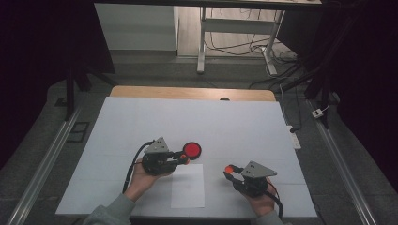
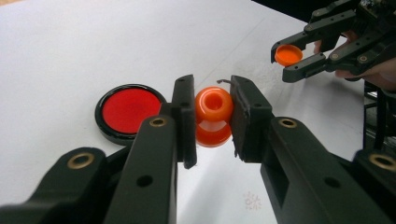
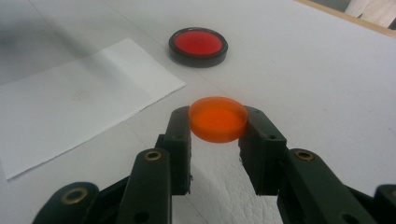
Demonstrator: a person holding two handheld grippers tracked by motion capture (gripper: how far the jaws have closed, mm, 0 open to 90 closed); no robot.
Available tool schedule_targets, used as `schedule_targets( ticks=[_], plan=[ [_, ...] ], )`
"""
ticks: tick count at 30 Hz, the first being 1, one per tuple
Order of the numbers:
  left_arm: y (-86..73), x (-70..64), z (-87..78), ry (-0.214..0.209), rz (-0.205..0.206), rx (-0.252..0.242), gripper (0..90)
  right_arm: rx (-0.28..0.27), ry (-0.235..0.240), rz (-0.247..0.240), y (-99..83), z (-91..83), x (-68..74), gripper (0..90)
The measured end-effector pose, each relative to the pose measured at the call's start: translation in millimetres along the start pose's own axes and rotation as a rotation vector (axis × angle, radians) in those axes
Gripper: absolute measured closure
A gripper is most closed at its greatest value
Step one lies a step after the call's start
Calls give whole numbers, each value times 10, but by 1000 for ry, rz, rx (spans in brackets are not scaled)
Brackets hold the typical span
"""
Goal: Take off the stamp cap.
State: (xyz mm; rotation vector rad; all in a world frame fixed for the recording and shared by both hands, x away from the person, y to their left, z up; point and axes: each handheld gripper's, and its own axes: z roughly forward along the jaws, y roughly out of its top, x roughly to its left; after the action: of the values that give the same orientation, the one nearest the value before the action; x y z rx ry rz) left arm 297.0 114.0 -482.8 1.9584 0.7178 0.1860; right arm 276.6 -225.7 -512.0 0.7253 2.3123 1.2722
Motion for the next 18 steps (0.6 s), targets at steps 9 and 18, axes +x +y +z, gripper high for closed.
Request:
schedule_targets(
  ticks=[9,18],
  plan=[
    [34,32,-78,33,9,-15,722,-1,-11,15,-10,-29,-61,648],
    [56,45,-116,56,9,-29,721,-1,-2,5,5,-29,-47,647]
  ],
)
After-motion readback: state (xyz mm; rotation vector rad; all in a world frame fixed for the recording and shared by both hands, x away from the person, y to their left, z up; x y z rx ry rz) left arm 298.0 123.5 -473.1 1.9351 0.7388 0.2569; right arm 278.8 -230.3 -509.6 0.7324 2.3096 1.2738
